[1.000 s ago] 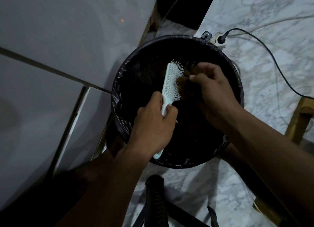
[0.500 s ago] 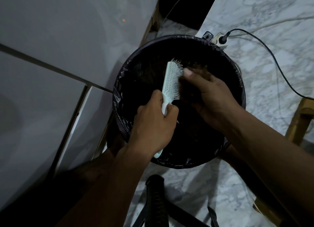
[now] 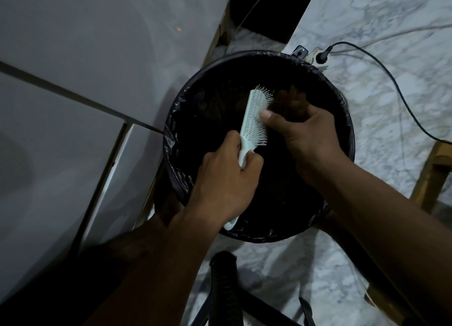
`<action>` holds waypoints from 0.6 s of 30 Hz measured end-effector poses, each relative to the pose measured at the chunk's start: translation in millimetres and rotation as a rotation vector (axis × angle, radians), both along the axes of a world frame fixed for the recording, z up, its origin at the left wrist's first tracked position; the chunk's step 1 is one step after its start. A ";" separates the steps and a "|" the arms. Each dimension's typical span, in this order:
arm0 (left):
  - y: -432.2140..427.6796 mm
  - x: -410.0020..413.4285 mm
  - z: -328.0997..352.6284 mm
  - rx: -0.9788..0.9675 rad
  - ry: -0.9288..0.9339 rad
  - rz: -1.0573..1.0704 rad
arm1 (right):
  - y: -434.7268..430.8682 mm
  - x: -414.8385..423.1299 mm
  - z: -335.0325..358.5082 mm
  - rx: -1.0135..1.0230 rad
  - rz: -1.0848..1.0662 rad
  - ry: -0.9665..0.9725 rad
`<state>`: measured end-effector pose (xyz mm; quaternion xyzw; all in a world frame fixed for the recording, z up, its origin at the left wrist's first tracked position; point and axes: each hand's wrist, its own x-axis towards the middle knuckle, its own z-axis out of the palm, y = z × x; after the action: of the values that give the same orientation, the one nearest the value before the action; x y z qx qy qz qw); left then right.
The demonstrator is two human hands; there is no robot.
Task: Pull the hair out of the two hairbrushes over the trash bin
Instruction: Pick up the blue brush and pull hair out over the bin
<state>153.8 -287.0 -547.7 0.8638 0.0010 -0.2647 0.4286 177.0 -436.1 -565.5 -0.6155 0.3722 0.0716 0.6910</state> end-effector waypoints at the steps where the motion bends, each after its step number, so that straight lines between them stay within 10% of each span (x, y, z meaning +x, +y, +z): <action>1: -0.4 0.3 0.3 -0.004 -0.001 -0.006 | -1.3 0.4 -1.1 0.025 -0.060 0.017; 9: 3.1 3.2 -1.0 0.055 0.046 0.039 | -6.9 4.2 -10.8 0.327 -0.278 0.245; 18: 8.4 8.0 2.1 0.153 -0.060 0.175 | -21.1 0.2 -7.1 0.031 0.056 0.394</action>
<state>161.7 -278.6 -545.6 0.8982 0.0839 -0.1996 0.3826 177.2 -457.3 -572.6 -0.5887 0.4819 0.2155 0.6122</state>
